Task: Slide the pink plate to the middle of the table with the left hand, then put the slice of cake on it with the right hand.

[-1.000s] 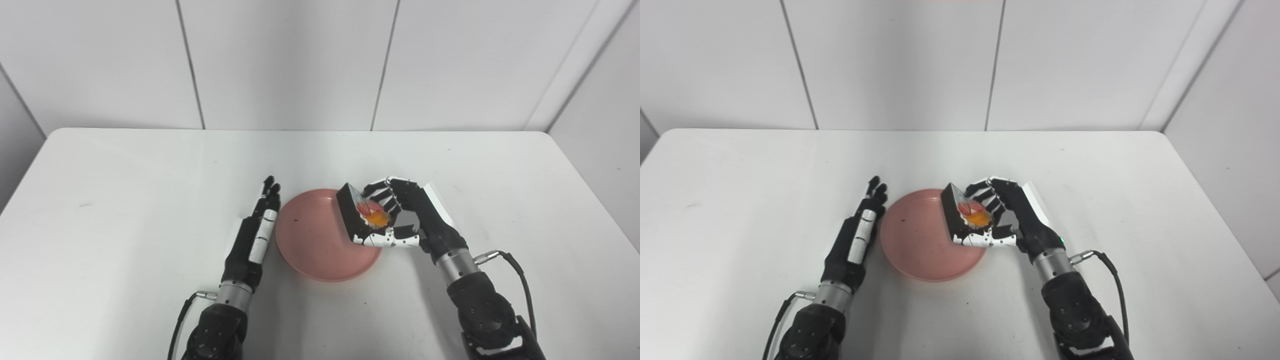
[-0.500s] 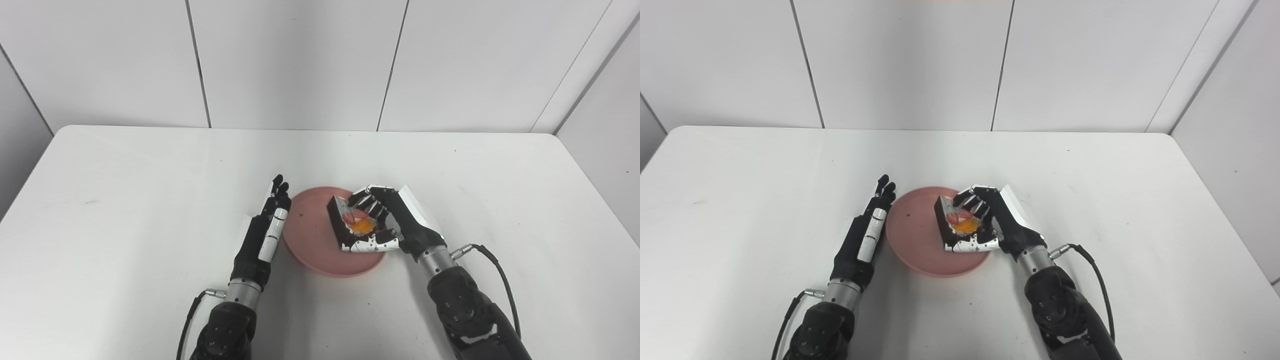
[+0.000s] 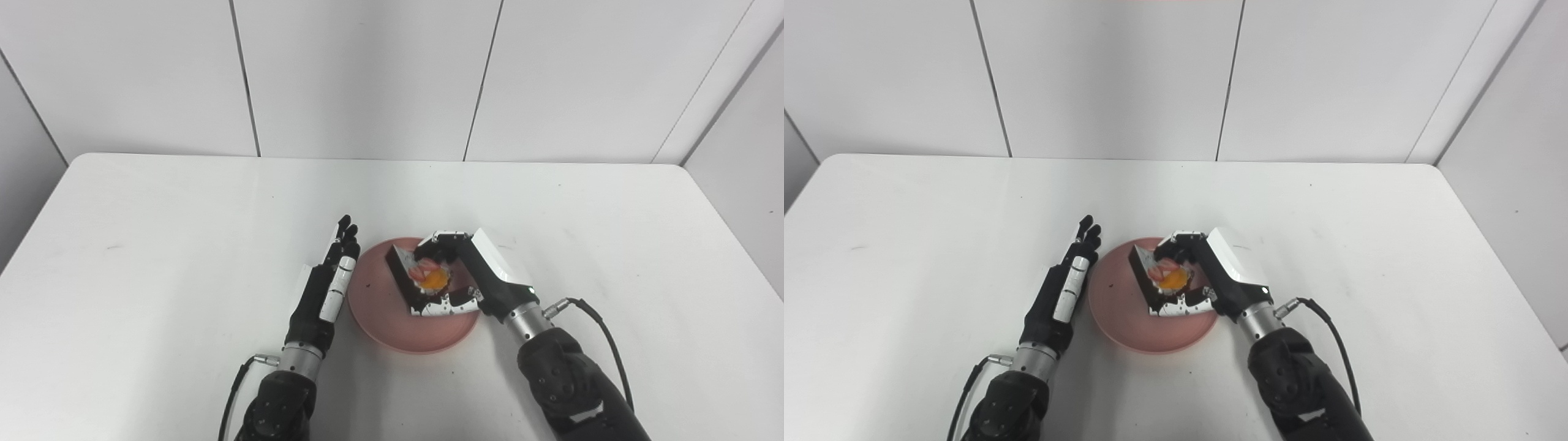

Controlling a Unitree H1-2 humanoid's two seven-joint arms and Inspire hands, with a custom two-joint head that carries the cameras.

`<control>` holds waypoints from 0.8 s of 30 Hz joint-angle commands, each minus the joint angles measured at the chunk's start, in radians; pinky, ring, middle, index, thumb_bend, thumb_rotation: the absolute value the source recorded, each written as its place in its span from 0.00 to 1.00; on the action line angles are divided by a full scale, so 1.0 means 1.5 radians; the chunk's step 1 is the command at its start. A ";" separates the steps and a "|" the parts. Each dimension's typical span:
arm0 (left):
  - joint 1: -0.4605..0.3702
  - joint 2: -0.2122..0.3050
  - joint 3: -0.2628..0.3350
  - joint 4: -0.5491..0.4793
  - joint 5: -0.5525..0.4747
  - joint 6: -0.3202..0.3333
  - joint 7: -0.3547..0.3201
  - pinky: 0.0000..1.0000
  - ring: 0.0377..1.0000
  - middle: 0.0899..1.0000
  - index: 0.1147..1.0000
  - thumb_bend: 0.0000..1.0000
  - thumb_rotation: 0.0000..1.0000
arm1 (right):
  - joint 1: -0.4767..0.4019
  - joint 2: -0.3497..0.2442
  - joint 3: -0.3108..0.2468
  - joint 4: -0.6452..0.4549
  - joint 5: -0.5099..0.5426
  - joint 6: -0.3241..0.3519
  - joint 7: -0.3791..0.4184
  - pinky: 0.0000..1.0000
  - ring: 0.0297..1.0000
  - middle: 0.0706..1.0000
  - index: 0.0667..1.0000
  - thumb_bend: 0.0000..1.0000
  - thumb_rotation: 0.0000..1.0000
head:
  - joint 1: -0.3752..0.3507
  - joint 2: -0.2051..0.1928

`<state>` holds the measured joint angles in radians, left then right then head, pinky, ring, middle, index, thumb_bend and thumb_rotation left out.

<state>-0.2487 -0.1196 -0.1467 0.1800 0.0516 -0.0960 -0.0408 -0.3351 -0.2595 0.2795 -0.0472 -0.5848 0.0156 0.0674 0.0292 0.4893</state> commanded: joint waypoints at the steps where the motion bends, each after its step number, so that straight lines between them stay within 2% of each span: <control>1: 0.013 -0.003 -0.005 -0.003 -0.003 -0.008 -0.006 1.00 1.00 1.00 1.00 0.67 1.00 | 0.000 -0.005 -0.009 -0.038 0.012 -0.033 -0.002 0.77 0.83 0.83 0.79 0.65 0.37 | -0.001 0.001; 6: 0.013 -0.001 -0.002 -0.002 -0.001 -0.010 -0.003 1.00 1.00 1.00 1.00 0.67 1.00 | 0.016 -0.002 -0.021 -0.081 0.040 -0.028 0.010 0.80 0.87 0.87 0.82 0.66 0.42 | -0.009 0.003; 13: 0.010 0.002 0.005 0.001 -0.012 -0.012 -0.005 1.00 1.00 1.00 1.00 0.66 1.00 | 0.031 -0.010 -0.034 -0.104 0.043 -0.020 0.020 0.82 0.88 0.89 0.85 0.63 0.46 | -0.014 0.007; 14: 0.009 0.003 0.006 0.002 -0.014 -0.014 -0.005 1.00 1.00 1.00 1.00 0.67 1.00 | 0.034 -0.013 -0.036 -0.109 0.041 -0.014 0.027 0.82 0.90 0.91 0.88 0.64 0.50 | -0.014 0.007; 17: 0.007 0.006 0.008 0.002 -0.015 -0.013 -0.006 1.00 1.00 1.00 1.00 0.68 1.00 | 0.045 -0.014 -0.045 -0.120 0.041 -0.002 0.037 0.81 0.91 0.92 0.89 0.64 0.48 | -0.015 0.006; 20: 0.006 0.004 0.018 0.001 -0.017 -0.012 0.004 1.00 1.00 1.00 1.00 0.69 0.98 | 0.061 0.000 -0.070 -0.114 0.065 -0.017 0.016 0.81 0.92 0.94 0.91 0.62 0.44 | -0.017 0.010; 22: 0.005 0.006 0.023 0.005 -0.016 -0.021 0.006 1.00 1.00 1.00 1.00 0.68 0.98 | 0.072 0.022 -0.097 -0.103 0.098 -0.015 -0.002 0.83 0.94 0.97 0.95 0.59 0.47 | -0.013 0.011; 23: 0.004 0.009 0.026 0.008 -0.016 -0.026 0.006 1.00 1.00 1.00 1.00 0.67 0.98 | 0.076 0.034 -0.111 -0.097 0.117 -0.011 -0.010 0.86 0.95 0.98 0.96 0.60 0.54 | -0.013 0.011; 24: 0.003 0.012 0.027 0.010 -0.018 -0.027 0.003 1.00 1.00 1.00 1.00 0.67 0.98 | 0.080 0.047 -0.128 -0.089 0.138 -0.005 -0.019 0.86 0.95 0.98 0.96 0.60 0.55 | -0.012 0.012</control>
<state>-0.2492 -0.1188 -0.1144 0.1825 0.0297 -0.1019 -0.0388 -0.2075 -0.2122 0.1153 -0.1739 -0.4244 0.0107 0.0811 0.0107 0.5062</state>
